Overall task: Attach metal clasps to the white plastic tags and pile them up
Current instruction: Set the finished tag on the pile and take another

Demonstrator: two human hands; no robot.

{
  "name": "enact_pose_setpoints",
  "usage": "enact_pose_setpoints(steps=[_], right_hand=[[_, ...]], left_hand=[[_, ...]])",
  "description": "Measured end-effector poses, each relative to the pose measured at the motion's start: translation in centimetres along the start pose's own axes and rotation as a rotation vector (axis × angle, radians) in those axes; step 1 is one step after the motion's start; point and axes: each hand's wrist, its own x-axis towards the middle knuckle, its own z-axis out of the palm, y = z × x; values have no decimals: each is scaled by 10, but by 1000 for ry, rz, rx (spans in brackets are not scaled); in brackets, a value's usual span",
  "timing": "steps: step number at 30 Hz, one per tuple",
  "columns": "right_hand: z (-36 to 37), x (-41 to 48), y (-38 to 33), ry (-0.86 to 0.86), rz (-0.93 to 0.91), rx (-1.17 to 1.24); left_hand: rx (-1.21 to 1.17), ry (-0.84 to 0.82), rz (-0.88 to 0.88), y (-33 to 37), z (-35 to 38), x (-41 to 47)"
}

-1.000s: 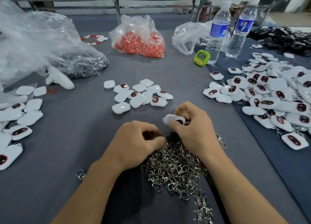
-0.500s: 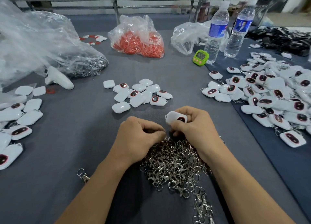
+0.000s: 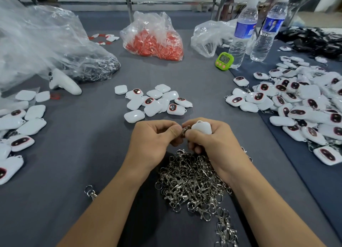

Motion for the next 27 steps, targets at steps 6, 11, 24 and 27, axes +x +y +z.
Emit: enact_pose_setpoints(steps=[6,11,24,27], right_hand=[[1,-1,0,116,-10,-33],[-5,2,1,270,-87,-181],[-11,-1,-2,243,-165,-545],[-10,0,-1,229,-176,-598]], left_hand=[[-14,57,13,0,2,-1],[265,43,44,-7,5,-6],[185,9,82,-6,16,-6],[215,34,129,-3,14,-6]])
